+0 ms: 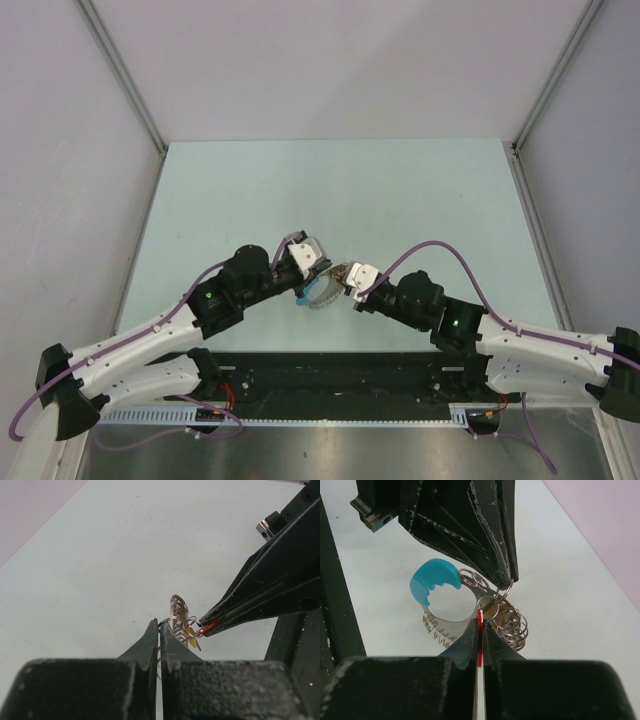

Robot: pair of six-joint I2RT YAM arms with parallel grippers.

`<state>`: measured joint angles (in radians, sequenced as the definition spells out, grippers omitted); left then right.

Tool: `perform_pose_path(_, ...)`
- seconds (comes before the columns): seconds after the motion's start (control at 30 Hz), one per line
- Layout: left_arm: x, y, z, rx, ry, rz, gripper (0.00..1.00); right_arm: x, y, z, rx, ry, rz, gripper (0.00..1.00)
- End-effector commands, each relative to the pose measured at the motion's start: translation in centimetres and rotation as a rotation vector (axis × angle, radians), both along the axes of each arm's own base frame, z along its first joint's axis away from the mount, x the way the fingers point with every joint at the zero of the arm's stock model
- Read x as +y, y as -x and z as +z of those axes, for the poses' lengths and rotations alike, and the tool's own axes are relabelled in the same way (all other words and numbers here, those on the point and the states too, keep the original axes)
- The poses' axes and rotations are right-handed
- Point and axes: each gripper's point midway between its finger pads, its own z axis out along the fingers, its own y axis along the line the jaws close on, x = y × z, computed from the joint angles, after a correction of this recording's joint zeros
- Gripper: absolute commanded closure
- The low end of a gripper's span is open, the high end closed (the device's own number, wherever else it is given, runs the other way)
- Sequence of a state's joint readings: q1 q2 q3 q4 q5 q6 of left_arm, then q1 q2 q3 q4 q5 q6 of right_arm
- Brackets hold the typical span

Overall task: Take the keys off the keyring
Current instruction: Remove the key from the keyring.

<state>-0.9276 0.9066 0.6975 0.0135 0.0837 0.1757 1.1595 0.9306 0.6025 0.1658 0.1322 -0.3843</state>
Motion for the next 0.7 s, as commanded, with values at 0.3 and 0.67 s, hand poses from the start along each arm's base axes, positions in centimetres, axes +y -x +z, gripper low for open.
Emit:
perform_pose_path(0.3,0.3,-1.7,3.6,-0.057,0.093,0.090,1.00,2.1,1.3,1.3,-0.012,-0.061,0.056,1.00)
perform_pose_path(0.67,0.3,-1.7,3.4,-0.049,0.089,0.091,0.99,2.2,0.9,2.1,-0.034,-0.082,0.033,1.00)
